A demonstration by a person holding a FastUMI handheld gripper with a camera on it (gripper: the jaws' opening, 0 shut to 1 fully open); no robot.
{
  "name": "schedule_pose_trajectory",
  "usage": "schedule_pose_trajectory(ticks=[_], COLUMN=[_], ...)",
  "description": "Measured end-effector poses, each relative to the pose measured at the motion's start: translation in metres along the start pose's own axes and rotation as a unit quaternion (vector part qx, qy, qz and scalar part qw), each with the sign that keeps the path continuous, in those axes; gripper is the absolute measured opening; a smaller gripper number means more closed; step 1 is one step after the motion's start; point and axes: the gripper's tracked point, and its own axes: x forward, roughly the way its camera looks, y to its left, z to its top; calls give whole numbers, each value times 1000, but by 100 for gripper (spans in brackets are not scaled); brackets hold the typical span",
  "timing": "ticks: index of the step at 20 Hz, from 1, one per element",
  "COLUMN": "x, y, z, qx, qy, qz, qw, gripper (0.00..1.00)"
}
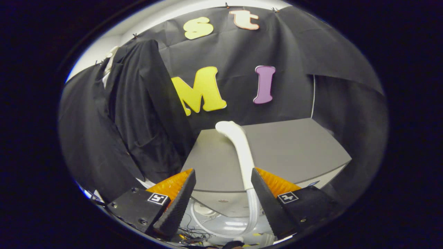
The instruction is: Iron the clothes twice with a garment steamer, once on the left side and once on the right side.
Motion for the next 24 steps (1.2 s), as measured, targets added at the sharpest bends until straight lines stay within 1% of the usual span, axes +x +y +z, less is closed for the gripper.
schedule_pose_trajectory(ticks=[1,3,5,6,8,10,12,13,15,17,20,22,23,24], x=[11,31,50,64,83,89,96,99,101,102,107,107,109,110], y=[-4,-20,-25,-29,-44,-49,-50,-53,-52,-50,-52,-51,-52,-54], z=[0,4,7,5,6,5,2,1,-3,-7,-7,-12,-14,-17], qx=[-5,-5,7,9,3,3,1,-1,-12,-20,-8,-2,0,5], qy=[17,55,92,108,135,161,184,194,220,247,263,274,280,287], qz=[3,-5,10,10,-3,-7,-7,-13,-16,-10,-15,-20,-21,-26], qw=[1000,998,996,994,991,987,983,981,975,969,965,962,960,958], gripper=[100,99,99,99,98,97,92,86,81,79,77,73,69,67])
